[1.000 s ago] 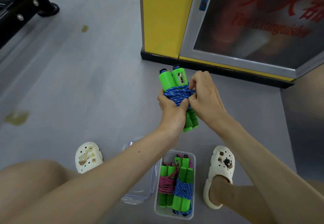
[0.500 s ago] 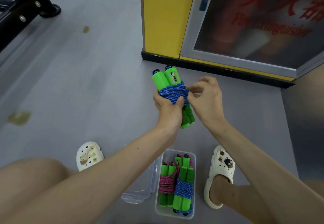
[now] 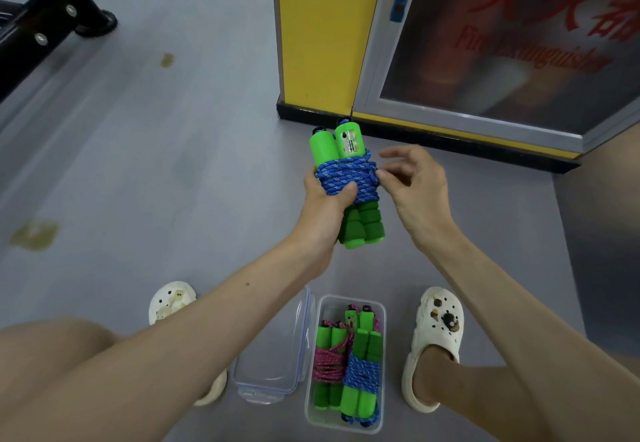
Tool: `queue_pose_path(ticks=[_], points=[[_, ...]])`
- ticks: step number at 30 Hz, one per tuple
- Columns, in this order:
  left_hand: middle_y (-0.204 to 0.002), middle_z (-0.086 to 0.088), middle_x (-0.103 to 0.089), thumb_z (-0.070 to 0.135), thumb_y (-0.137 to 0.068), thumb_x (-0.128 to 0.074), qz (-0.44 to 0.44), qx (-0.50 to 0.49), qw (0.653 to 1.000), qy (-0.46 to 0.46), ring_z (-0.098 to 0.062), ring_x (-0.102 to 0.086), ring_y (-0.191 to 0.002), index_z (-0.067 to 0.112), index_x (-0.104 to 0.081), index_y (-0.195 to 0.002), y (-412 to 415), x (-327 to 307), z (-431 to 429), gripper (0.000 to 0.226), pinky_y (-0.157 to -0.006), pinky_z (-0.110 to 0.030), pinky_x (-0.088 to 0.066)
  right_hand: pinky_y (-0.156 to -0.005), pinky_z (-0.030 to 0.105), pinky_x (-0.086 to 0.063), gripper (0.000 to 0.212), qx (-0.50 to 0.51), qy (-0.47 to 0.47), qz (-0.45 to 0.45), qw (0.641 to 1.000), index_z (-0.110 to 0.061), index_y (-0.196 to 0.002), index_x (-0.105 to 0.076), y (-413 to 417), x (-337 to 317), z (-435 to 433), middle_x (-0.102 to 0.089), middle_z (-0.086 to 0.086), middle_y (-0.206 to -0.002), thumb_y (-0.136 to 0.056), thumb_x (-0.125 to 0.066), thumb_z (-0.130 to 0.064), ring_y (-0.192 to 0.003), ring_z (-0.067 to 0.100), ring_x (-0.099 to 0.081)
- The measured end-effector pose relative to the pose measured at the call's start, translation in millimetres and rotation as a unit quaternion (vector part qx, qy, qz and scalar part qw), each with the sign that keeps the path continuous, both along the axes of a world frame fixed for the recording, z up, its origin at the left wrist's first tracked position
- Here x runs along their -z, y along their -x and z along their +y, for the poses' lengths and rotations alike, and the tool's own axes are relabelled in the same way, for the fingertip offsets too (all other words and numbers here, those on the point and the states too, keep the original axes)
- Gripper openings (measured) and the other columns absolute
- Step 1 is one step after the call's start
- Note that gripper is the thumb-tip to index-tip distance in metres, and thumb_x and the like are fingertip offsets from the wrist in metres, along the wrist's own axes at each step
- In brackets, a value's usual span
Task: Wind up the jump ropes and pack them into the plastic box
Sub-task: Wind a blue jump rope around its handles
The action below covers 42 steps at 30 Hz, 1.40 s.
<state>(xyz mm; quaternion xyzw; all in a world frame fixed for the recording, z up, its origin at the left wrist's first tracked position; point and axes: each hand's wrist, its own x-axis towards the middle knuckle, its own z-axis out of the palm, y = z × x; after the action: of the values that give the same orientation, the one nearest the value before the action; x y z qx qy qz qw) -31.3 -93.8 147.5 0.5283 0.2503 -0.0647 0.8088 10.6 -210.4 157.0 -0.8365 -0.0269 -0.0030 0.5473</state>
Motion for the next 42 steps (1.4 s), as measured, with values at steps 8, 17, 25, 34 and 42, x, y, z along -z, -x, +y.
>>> queue_pose_path(ticks=[8,17,25,34,42], points=[[-0.120,-0.010,-0.064,0.002,-0.094,-0.051,-0.007,0.003,1.000,0.000,-0.030,-0.065,-0.104,0.022,-0.045,-0.126,2,-2,17,0.038,-0.075,-0.038,-0.055,-0.076,0.022,-0.054,0.019,-0.022,-0.062,0.035,0.997,-0.011,-0.093,-0.061,5,1,0,-0.068,0.000,-0.082,-0.081,-0.067,0.003,-0.078,0.005,-0.065],[-0.119,-0.011,-0.066,0.004,-0.094,-0.052,0.013,-0.007,0.999,0.032,-0.028,-0.067,-0.097,0.016,-0.049,-0.132,1,2,26,0.040,-0.067,-0.033,-0.055,-0.076,0.023,-0.051,0.021,-0.093,0.027,-0.029,0.995,-0.017,-0.086,-0.062,6,1,0,-0.066,-0.004,-0.085,-0.081,-0.067,0.002,-0.080,0.010,-0.061],[-0.113,-0.010,-0.067,0.003,-0.094,-0.052,0.006,0.007,1.000,-0.008,-0.025,-0.067,-0.093,0.016,-0.048,-0.130,3,7,20,0.038,-0.073,-0.038,-0.056,-0.072,0.008,-0.037,0.007,-0.069,0.170,-0.119,0.976,-0.007,-0.082,-0.064,15,10,7,-0.055,-0.001,-0.087,-0.084,-0.068,-0.012,-0.081,0.008,-0.046],[-0.106,-0.002,-0.063,0.004,-0.092,-0.055,0.013,0.016,0.992,-0.121,-0.026,-0.063,-0.104,0.021,-0.045,-0.126,9,18,15,0.039,-0.093,-0.045,-0.051,-0.070,0.008,-0.035,0.007,-0.086,0.142,-0.024,0.986,-0.015,-0.086,-0.055,26,18,4,-0.049,-0.001,-0.095,-0.092,-0.058,-0.015,-0.091,0.009,-0.043],[-0.121,-0.009,-0.061,0.006,-0.093,-0.057,0.034,0.081,0.989,-0.116,-0.026,-0.063,-0.107,0.019,-0.040,-0.135,27,24,18,0.047,-0.095,-0.046,-0.050,-0.072,0.031,-0.055,0.036,0.040,-0.081,0.198,0.976,-0.010,-0.101,-0.053,35,15,-5,-0.066,0.011,-0.084,-0.076,-0.078,-0.014,-0.073,0.018,-0.062]])
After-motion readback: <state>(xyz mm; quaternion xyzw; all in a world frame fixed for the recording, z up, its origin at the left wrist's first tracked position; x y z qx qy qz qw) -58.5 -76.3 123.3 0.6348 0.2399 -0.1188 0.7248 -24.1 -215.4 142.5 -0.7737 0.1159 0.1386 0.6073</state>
